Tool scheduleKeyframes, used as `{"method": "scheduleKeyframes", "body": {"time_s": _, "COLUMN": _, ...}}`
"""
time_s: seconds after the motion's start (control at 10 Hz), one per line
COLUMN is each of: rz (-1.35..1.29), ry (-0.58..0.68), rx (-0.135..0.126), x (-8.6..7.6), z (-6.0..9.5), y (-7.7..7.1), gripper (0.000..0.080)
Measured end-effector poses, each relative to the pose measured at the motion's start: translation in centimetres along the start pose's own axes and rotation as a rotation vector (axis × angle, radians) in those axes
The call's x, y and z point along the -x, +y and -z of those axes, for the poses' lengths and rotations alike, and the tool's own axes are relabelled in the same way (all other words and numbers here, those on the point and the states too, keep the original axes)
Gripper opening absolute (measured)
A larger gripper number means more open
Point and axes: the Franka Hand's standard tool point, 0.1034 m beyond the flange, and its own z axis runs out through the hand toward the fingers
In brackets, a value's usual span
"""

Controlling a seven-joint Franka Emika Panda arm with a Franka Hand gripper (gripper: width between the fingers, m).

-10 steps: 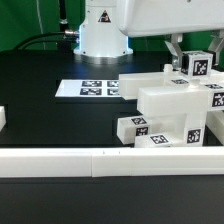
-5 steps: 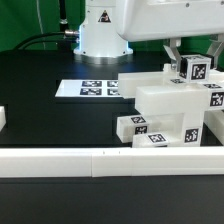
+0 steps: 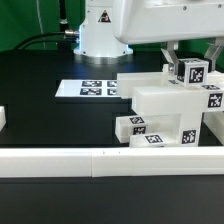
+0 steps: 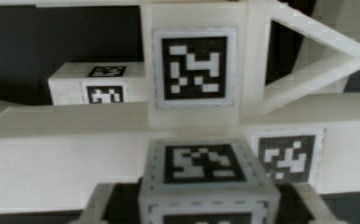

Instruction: Assemble chair

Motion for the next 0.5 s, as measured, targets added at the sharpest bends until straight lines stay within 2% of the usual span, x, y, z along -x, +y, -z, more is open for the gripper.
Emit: {"method": "scheduleKeyframes", "body": {"time_s": 0.5, "rz": -0.030, "ry": 0.000, "rx": 0.000, "x": 0.01, "z": 0.00, "y": 0.02, "gripper": 0.0284}}
